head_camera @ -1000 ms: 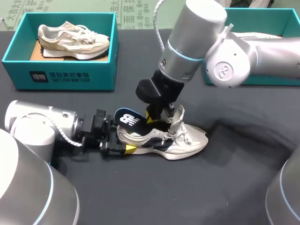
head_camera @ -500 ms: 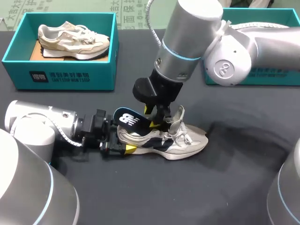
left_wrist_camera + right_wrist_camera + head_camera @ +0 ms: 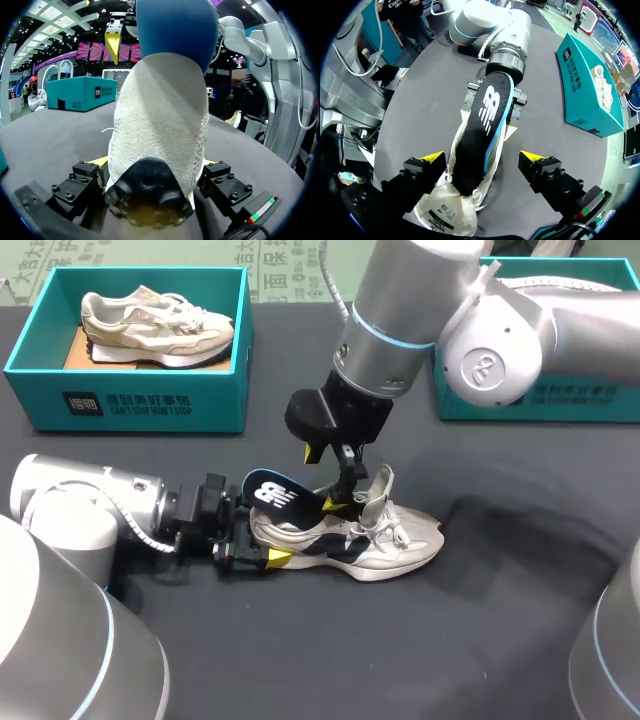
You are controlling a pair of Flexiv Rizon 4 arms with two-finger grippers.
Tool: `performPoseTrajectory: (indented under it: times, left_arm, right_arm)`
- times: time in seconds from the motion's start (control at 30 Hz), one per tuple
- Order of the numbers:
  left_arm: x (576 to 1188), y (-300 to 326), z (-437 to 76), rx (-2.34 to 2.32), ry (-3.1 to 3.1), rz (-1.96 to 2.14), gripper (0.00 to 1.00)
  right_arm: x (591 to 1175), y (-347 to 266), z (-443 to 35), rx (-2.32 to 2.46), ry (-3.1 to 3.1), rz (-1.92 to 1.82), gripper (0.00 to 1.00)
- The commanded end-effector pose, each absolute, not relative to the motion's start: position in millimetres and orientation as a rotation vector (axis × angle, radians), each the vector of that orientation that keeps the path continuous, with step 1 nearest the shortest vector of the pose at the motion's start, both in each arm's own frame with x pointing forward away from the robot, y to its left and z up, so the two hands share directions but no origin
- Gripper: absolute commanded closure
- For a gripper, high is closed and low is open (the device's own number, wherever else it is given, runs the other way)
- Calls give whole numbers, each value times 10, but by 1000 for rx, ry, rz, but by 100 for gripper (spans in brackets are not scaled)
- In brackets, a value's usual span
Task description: Take the shoe out of the shoebox, open the shoe tongue, remove and reinsert the insole, then place the shoe into the shoebox
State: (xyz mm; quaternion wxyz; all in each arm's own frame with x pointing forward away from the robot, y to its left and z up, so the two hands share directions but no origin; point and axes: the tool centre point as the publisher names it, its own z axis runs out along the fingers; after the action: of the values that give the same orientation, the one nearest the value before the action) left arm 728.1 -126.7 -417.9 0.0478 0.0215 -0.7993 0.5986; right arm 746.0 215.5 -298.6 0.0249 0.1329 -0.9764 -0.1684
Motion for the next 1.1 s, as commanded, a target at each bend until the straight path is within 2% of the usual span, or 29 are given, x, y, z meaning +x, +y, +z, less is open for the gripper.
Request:
performPoseTrajectory:
  times: [0.03, 0.37, 0.53, 0.67, 0.93, 1.1]
  left_arm:
    - [7292, -1272, -4201, 66, -2438, 1824, 100]
    - [7292, -1272, -4201, 66, -2438, 1824, 100]
    - [7292, -1272, -4201, 66, -2438, 1824, 100]
    - [7292, -1272, -4201, 66, -2438, 1824, 100]
    - [7292, -1272, -4201, 66, -2438, 1824, 100]
    - [7292, -1272, -4201, 66, -2438, 1824, 100]
  right_arm:
    - [7456, 2159, -2995, 412, -3021, -519, 0]
    - [7403, 2275, -2803, 287, -2870, -824, 0]
    - [7403, 2331, -2817, 186, -2801, -798, 13]
    - [7419, 2362, -2849, 116, -2774, -767, 36]
    - [7450, 2389, -2913, 55, -2758, -748, 33]
    - [7481, 2382, -3012, 26, -2717, -775, 35]
